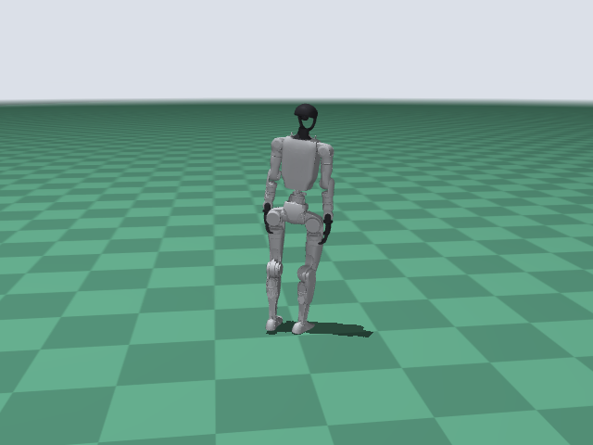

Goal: Upper body actions

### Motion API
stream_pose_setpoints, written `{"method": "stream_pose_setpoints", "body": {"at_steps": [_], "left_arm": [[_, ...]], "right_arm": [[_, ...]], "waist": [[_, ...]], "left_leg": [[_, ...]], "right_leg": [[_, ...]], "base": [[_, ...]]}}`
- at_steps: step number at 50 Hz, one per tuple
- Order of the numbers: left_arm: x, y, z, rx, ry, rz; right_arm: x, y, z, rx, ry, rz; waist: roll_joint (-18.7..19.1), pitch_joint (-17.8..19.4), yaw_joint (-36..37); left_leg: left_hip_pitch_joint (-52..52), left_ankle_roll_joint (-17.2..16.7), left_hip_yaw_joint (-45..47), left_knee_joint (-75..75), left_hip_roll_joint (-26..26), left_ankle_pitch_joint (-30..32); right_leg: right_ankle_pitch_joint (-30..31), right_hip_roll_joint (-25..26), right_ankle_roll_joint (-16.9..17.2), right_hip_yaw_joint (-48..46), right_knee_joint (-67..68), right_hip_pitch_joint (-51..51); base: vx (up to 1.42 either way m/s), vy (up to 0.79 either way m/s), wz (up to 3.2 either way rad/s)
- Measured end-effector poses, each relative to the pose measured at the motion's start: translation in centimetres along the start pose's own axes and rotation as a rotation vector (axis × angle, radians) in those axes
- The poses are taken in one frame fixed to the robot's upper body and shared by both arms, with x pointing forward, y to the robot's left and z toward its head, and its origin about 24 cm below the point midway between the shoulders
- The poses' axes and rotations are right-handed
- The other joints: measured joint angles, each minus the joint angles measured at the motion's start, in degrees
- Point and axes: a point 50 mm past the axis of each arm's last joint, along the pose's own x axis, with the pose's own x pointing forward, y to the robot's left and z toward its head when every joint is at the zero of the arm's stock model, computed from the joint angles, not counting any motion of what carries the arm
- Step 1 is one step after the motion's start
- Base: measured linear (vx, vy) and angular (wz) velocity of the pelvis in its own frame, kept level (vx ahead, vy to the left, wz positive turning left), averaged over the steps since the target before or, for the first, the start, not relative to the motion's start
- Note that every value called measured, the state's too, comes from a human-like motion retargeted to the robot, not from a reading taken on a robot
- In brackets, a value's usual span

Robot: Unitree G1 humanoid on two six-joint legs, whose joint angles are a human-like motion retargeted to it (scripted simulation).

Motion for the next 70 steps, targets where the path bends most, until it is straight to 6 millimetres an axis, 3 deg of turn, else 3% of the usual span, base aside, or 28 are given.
{"method": "stream_pose_setpoints", "body": {"at_steps": [14, 20, 28, 35, 42, 46, 50, 55, 59, 63, 70], "left_arm": [[0.0, -0.6, 0.8, 0.022, -0.013, 0.002], [0.0, -1.9, 2.6, -0.015, -0.105, -0.027], [-1.8, -6.0, 10.1, 0.01, -0.437, -0.128], [-6.6, -12.4, 17.9, 0.154, -0.761, -0.27], [-12.0, -18.7, 22.0, 0.287, -0.995, -0.356], [-13.1, -20.4, 22.4, 0.351, -1.025, -0.396], [-12.2, -19.9, 21.9, 0.397, -0.969, -0.39], [-9.3, -17.4, 20.2, 0.294, -0.823, -0.346], [-8.6, -16.8, 19.7, 0.15, -0.785, -0.383], [-9.7, -17.5, 20.6, 0.116, -0.851, -0.412], [-14.1, -20.2, 23.5, 0.264, -1.097, -0.376]], "right_arm": [[0.0, 0.0, 0.0, -0.001, -0.006, 0.007], [0.0, 0.2, 2.7, -0.071, -0.104, 0.032], [-1.9, 1.8, 10.9, -0.25, -0.43, 0.179], [-6.3, 6.3, 16.8, -0.396, -0.712, 0.639], [-10.7, 11.6, 19.7, -0.387, -0.885, 1.099], [-11.7, 13.1, 20.4, -0.379, -0.906, 1.164], [-11.4, 13.1, 20.0, -0.382, -0.886, 1.155], [-9.4, 10.9, 18.8, -0.246, -0.818, 1.051], [-8.0, 8.5, 18.7, -0.023, -0.782, 0.923], [-8.6, 7.9, 19.8, 0.099, -0.826, 0.941], [-11.1, 11.4, 21.2, 0.001, -0.86, 1.172]], "waist": [[0.29, 0.17, 1.51], [-0.13, 0.47, 2.39], [-0.46, 0.78, 3.11], [-0.6, 0.36, 3.94], [-1.01, -0.52, 4.75], [-1.06, -1.17, 4.81], [-0.83, -1.81, 4.53], [-0.42, -1.82, 4.05], [-0.32, -1.02, 4.07], [-0.37, -0.68, 4.33], [-0.3, -0.67, 4.65]], "left_leg": [[-0.44, -0.01, -1.02, 0.22, -0.37, 0.3], [-0.5, -0.01, -1.48, 0.22, -0.51, 0.56], [-0.52, -0.06, -1.7, 0.23, -0.53, 0.92], [-0.71, -0.06, -2.66, 0.42, -0.77, 1.31], [-0.73, -0.1, -3.63, 0.64, -1.02, 1.44], [-0.61, -0.19, -3.31, 0.67, -0.77, 1.18], [-0.21, -0.29, -2.59, 0.65, -0.34, 0.75], [0.82, -0.37, -1.98, 0.57, 0.11, 0.32], [1.14, -0.45, -1.3, 0.45, 0.3, 0.32], [0.84, -0.55, -0.88, 0.27, 0.33, 0.55], [0.51, -0.71, -0.73, 0.29, 0.55, 0.75]], "right_leg": [[0.1, -0.32, -0.08, -1.03, -0.02, 0.22], [0.18, -0.47, -0.09, -1.67, -0.07, 0.45], [0.45, -0.56, -0.13, -2.1, -0.05, 0.62], [0.42, -0.62, -0.25, -3.11, -0.15, 1.13], [0.22, -0.6, -0.44, -3.84, -0.24, 1.72], [0.26, -0.49, -0.45, -3.51, -0.2, 1.6], [0.3, -0.22, -0.55, -2.72, -0.01, 1.42], [0.37, 0.1, -0.74, -1.84, 0.34, 1.59], [0.63, 0.02, -0.71, -1.48, 0.5, 1.42], [1.07, -0.21, -0.5, -1.37, 0.33, 0.95], [1.44, -0.15, -0.51, -1.28, 0.22, 0.59]], "base": [[-0.03, 0.13, 0.05], [0.0, 0.0, 0.0], [0.0, 0.0, 0.0], [0.0, 0.0, 0.0], [-0.03, -0.03, 0.04], [-0.04, -0.07, -0.11], [0.01, -0.06, -0.21], [0.05, -0.02, -0.21], [0.0, 0.0, -0.09], [-0.05, 0.0, -0.06], [-0.03, 0.0, -0.02]]}}
